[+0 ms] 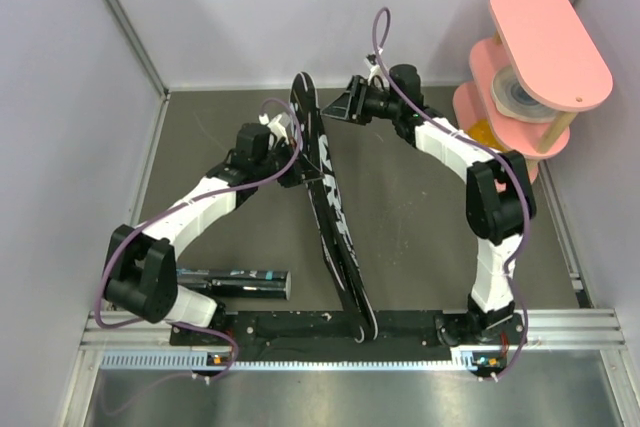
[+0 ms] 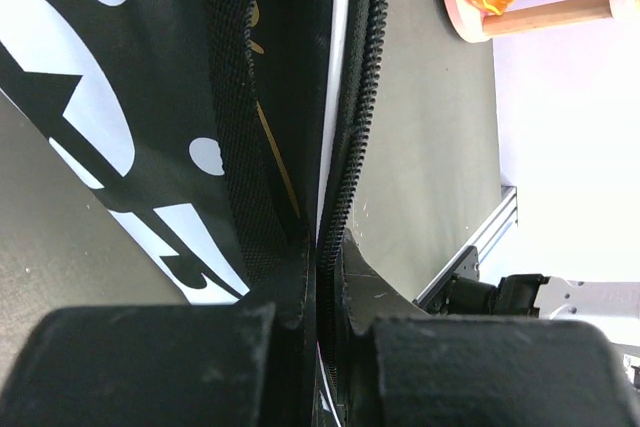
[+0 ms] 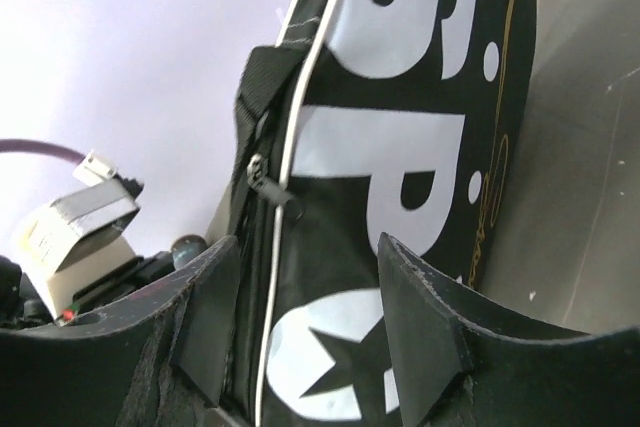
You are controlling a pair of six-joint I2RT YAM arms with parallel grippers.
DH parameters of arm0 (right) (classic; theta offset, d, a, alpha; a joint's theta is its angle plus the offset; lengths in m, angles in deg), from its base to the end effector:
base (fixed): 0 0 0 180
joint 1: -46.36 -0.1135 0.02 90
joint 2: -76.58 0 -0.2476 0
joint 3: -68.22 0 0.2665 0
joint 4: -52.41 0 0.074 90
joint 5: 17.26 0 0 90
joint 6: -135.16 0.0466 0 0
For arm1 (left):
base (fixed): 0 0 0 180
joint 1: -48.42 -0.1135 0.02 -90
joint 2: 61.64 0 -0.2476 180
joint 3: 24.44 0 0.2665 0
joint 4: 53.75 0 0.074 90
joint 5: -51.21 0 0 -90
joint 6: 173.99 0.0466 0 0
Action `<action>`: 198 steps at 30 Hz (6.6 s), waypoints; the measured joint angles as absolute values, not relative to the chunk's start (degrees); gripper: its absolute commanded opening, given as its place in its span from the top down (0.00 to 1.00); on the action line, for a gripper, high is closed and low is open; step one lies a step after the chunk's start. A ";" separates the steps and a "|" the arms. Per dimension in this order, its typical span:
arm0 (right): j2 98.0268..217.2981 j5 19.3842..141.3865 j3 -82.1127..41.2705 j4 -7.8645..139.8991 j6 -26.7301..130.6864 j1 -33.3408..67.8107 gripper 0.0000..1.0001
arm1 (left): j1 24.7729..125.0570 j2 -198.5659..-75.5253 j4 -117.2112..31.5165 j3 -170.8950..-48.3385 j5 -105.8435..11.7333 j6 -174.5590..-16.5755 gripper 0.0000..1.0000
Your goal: Pack up the badminton gear
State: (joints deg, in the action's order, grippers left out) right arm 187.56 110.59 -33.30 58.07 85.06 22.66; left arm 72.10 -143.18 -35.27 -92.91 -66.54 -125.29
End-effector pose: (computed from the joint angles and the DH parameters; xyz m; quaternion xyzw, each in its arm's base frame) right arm 0.4266 0.2185 0.2720 -0.0894 0.7714 0.5219 0.3530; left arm 0.3039 -0.1570 0.2378 -0.0141 0.8552 -0.4311 0.2874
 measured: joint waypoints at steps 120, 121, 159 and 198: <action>201.94 119.16 -38.19 24.23 118.92 23.16 1.00 | 69.89 -167.02 -17.02 -136.01 -28.95 -133.26 0.36; 201.94 119.14 -38.17 24.25 118.92 23.16 1.00 | 69.89 -167.61 -17.24 -136.49 -29.12 -133.48 0.38; 186.27 114.74 -13.91 19.60 104.14 18.35 1.00 | 66.66 -169.06 -19.60 -137.96 -35.37 -135.12 1.00; 157.27 115.27 19.95 33.92 94.81 11.84 1.00 | 51.38 -171.13 -14.53 -141.52 -21.84 -135.32 1.00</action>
